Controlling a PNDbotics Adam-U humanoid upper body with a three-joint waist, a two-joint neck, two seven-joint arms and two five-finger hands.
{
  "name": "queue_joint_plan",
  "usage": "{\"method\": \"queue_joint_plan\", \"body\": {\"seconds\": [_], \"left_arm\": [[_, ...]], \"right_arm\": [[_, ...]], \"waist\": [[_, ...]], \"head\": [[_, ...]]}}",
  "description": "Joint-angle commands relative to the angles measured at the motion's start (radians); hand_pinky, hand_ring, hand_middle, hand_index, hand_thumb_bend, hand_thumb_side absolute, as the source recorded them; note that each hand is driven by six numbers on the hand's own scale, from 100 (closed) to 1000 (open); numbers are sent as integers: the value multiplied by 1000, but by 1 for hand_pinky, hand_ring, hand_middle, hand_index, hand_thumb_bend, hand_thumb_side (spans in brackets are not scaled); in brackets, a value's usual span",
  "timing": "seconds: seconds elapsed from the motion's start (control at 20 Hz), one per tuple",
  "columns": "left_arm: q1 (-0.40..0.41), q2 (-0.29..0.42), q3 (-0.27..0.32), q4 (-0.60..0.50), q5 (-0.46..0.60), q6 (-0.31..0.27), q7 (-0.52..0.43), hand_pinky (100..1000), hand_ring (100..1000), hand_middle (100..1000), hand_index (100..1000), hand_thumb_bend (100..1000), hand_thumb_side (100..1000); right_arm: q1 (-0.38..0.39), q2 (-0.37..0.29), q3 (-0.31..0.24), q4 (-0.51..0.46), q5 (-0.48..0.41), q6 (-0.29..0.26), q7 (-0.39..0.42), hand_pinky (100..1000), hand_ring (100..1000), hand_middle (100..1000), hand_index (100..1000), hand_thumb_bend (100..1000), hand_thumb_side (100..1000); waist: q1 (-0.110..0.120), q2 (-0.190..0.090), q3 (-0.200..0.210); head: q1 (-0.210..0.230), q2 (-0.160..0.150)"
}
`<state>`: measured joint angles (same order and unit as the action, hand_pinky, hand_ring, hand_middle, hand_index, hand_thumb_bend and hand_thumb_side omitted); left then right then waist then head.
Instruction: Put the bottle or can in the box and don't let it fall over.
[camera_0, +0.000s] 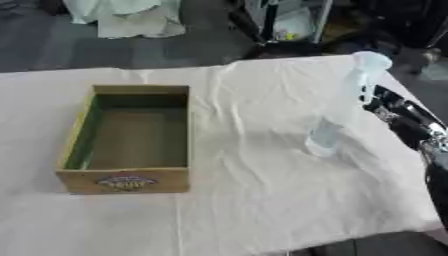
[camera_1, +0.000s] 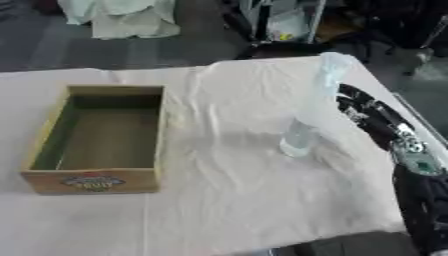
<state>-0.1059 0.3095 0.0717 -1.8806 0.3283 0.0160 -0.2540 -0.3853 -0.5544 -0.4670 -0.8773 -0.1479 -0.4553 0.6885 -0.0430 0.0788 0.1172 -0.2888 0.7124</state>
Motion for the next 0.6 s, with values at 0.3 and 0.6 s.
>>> {"method": "queue_joint_plan", "body": {"seconds": [0.3, 0.6], "left_arm": [[-5, 21, 9, -13, -1, -4, 1, 1000, 1000, 1000, 772, 100, 807], [-6, 20, 9, -13, 0, -3, 0, 1000, 1000, 1000, 772, 100, 808]], "right_arm": [[-3, -53, 1, 5, -13, -24, 16, 1000, 1000, 1000, 1000, 100, 470], [-1, -52, 2, 2, -7, -27, 11, 1000, 1000, 1000, 1000, 100, 470]], "waist": [[0, -15, -2], [0, -14, -1]], "head": [[1, -6], [2, -7]]}}
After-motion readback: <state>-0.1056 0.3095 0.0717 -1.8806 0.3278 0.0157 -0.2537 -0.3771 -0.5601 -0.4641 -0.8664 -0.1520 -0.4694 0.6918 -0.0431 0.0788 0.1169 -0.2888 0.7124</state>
